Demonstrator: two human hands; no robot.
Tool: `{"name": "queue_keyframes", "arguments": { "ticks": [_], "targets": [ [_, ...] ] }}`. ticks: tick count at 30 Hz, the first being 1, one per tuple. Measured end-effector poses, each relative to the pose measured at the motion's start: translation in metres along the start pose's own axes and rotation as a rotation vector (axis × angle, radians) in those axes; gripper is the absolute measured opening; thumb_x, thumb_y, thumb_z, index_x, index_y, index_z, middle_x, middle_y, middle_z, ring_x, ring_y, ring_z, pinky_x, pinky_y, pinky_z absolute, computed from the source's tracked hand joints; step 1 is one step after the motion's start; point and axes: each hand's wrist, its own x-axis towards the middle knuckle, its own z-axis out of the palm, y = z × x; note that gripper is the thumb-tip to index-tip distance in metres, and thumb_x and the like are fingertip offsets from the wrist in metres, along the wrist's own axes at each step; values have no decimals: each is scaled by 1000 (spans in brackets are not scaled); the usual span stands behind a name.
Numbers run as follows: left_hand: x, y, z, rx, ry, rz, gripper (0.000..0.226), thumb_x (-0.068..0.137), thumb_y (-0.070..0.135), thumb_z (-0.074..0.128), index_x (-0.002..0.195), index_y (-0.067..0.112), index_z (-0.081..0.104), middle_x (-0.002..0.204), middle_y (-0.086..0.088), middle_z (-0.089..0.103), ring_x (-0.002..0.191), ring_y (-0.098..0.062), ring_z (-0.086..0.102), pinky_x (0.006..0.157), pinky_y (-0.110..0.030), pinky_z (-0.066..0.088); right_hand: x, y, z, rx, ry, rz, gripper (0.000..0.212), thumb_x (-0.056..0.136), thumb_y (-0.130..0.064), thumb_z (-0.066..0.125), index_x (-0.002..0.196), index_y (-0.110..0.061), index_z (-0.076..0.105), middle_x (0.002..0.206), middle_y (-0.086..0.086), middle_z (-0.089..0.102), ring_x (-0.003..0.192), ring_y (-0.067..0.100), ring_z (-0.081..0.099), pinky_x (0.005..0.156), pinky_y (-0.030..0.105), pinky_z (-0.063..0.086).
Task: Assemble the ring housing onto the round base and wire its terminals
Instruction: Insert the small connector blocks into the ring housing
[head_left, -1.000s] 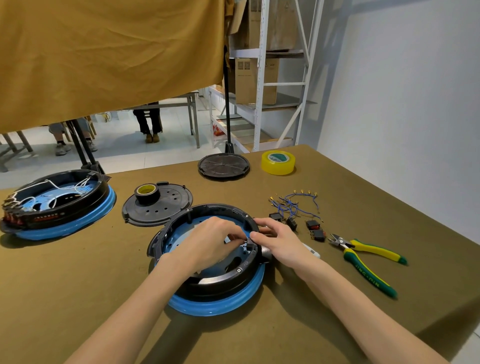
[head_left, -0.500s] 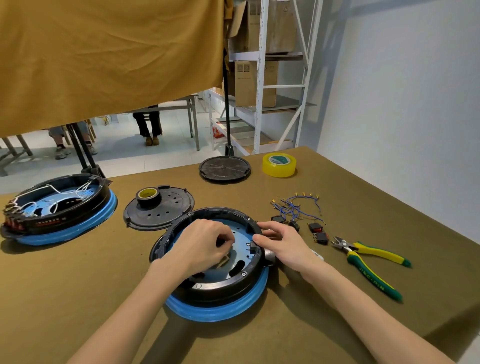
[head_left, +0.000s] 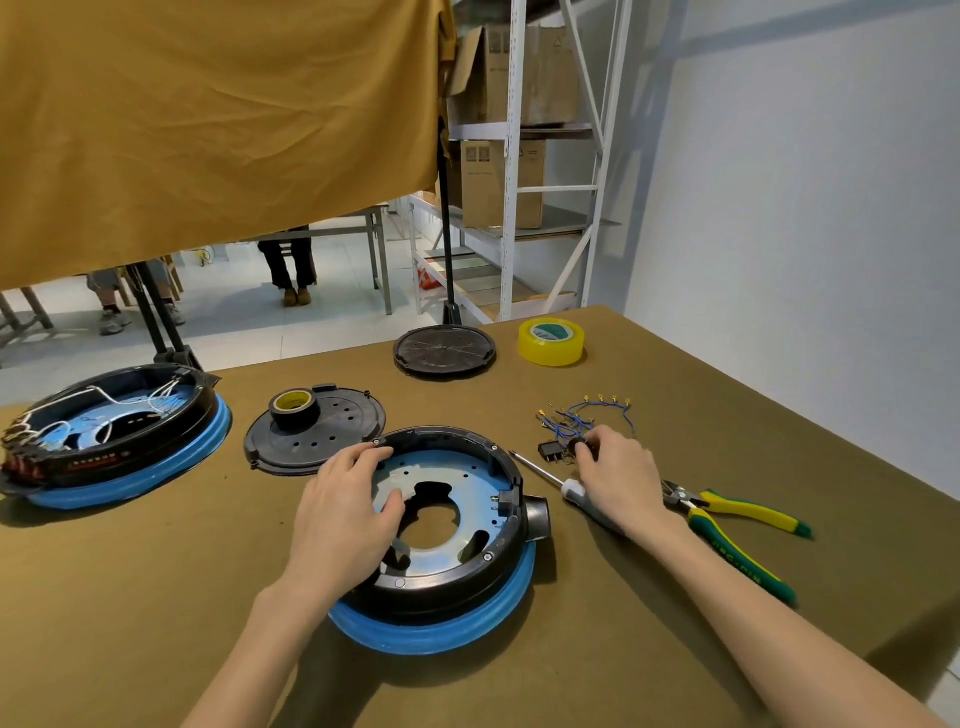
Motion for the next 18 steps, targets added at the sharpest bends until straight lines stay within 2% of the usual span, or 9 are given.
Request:
{"name": "queue_keyframes", "arguments": {
  "ticks": [2, 3, 5, 8, 10, 13, 14, 16, 18],
  "targets": [
    [-1, 2, -1, -4, 10, -11, 49, 97, 33, 64, 145, 25, 54, 146, 6, 53, 137, -15, 46, 112, -37, 40, 0, -4, -5, 330, -88, 33, 20, 104, -26, 56, 111, -13, 69, 102, 5, 73, 92, 22, 66, 85, 41, 55],
    [-2, 2, -2, -4, 10, -14, 49, 97, 34, 64, 144, 25, 54, 146, 7, 53, 136, -15, 46, 111, -37, 41, -1, -9, -10, 556, -148, 93, 19, 104, -23, 57, 106, -10, 71, 97, 8, 73, 83, 20, 66, 76, 37, 55],
    [-3, 4, -3, -9, 8, -15, 47, 97, 35, 64, 143, 26, 55, 145, 7, 53, 135, -14, 47, 110, -36, 42, -1, -20, -19, 994, -274, 256, 20, 104, -17, 56, 101, -4, 71, 84, 11, 68, 65, 16, 59, 58, 28, 47],
    [-4, 6, -3, -72, 41, -32, 43, 97, 31, 64, 140, 26, 57, 140, 9, 56, 128, -14, 52, 104, -35, 46, -6, -37, -31, 1305, -434, 356, 17, 101, -15, 62, 97, -1, 70, 76, 8, 60, 61, 16, 55, 59, 27, 47],
    [-6, 5, -3, -165, 90, -35, 38, 98, 24, 64, 135, 25, 61, 132, 10, 61, 121, -11, 57, 98, -30, 49, -14, -49, -36, 1399, -545, 359, 14, 97, -14, 67, 97, -1, 71, 76, 7, 60, 62, 17, 56, 65, 30, 48],
    [-8, -1, -7, -348, 182, -46, 29, 98, 11, 63, 125, 21, 68, 117, 11, 67, 107, 9, 59, 86, -3, 42, -26, -66, -42, 1485, -682, 342, 16, 95, -17, 68, 99, -2, 68, 78, 7, 61, 63, 17, 54, 66, 32, 44],
    [-7, -5, -9, -383, 203, -57, 27, 98, 10, 62, 122, 21, 69, 114, 12, 67, 105, 15, 56, 83, 1, 41, -29, -70, -44, 1483, -701, 313, 17, 96, -19, 66, 101, -2, 66, 79, 8, 63, 64, 18, 55, 66, 32, 43],
    [-5, -15, -12, -407, 177, -87, 29, 99, 13, 62, 127, 24, 66, 118, 14, 65, 106, 16, 56, 83, -2, 43, -35, -77, -43, 1358, -625, 207, 16, 102, -19, 59, 100, -4, 65, 83, 11, 67, 68, 20, 59, 65, 31, 46],
    [-2, -23, -13, -414, 33, -122, 36, 102, 22, 61, 137, 28, 60, 133, 15, 58, 116, 5, 56, 97, -15, 43, -46, -80, -38, 1064, -412, 36, 18, 106, -18, 54, 95, -7, 64, 86, 11, 71, 72, 19, 64, 66, 28, 51]
  ]
}}
